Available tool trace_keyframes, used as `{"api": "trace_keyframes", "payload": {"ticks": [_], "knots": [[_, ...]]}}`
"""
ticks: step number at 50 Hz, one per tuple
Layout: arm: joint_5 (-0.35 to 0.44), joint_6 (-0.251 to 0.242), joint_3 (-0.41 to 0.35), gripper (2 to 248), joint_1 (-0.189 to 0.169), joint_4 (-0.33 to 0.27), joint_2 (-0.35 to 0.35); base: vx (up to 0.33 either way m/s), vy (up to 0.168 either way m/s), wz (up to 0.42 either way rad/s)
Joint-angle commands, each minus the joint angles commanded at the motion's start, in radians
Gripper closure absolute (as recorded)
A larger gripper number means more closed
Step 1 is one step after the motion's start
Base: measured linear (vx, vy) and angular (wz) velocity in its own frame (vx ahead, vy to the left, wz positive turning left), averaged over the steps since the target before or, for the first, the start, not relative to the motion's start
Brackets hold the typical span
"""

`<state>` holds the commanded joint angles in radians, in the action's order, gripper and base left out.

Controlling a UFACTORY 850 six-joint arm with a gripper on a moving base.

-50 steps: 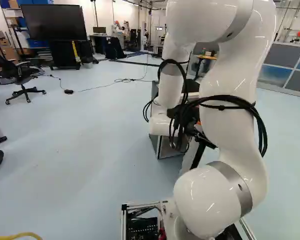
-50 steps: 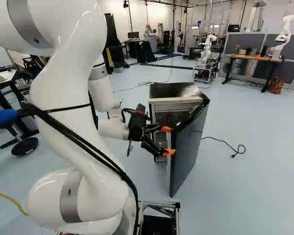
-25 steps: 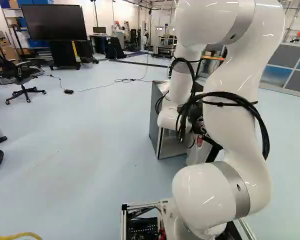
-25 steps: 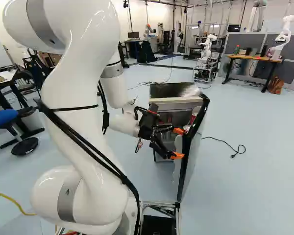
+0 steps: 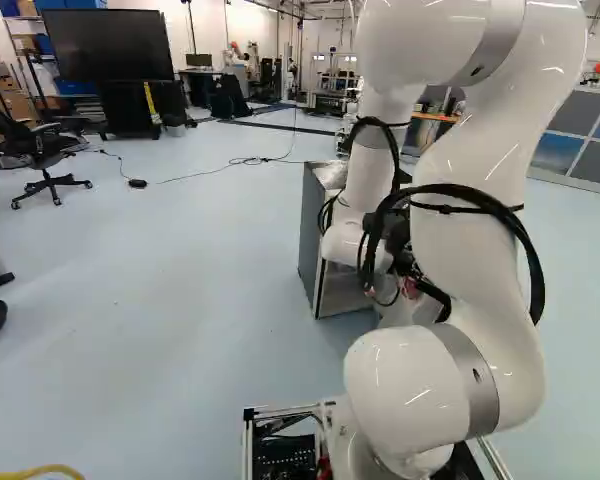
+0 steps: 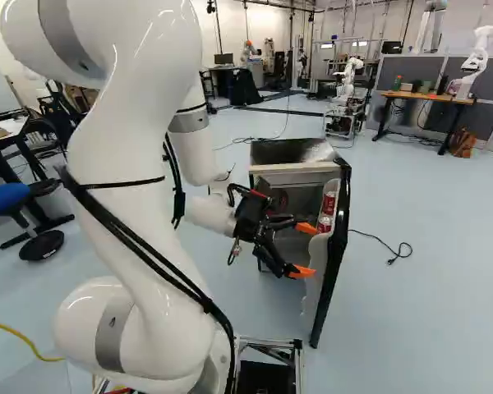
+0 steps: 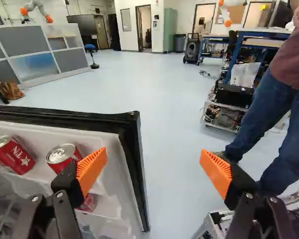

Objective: Grab a drink from the fridge

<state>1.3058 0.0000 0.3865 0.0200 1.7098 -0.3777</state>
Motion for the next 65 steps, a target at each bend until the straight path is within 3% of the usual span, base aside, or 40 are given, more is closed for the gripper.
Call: {"api": "trace_keyframes", "payload": {"ticks": [6,12,65], "knots": [[0.0,0.0,-0.02,3,0.008,0.0,0.008,0.0,0.0,0.0],[0.0,0.0,-0.013,3,-0.011,0.0,0.005,0.0,0.0,0.0],[0.0,0.0,0.234,3,-0.311,0.0,-0.101,0.0,0.0,0.0]]}}
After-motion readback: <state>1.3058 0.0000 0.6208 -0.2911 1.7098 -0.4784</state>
